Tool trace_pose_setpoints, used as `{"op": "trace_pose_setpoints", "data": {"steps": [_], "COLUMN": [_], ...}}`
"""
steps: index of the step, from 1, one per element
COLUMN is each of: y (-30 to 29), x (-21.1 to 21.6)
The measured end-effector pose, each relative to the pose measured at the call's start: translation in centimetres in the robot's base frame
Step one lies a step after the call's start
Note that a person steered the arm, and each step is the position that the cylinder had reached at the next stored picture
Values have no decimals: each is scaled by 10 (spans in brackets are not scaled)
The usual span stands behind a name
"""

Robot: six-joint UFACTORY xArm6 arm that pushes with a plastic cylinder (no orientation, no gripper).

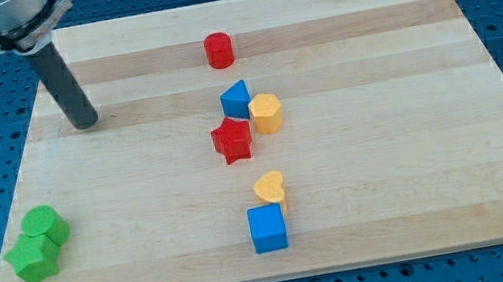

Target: Slide red circle towards center right

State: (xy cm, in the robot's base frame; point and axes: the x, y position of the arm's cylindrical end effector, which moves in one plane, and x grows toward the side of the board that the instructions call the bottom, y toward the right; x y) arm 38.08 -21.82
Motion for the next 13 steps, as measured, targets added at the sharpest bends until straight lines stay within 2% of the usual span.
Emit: {"op": "trace_pose_setpoints", "data": {"steps": [1,4,6,7,8,10,11,13], "y": [1,65,175,248,293,291,265,259], "x": [-7,-49,-87,-90,-91,-146,-145,-95]}}
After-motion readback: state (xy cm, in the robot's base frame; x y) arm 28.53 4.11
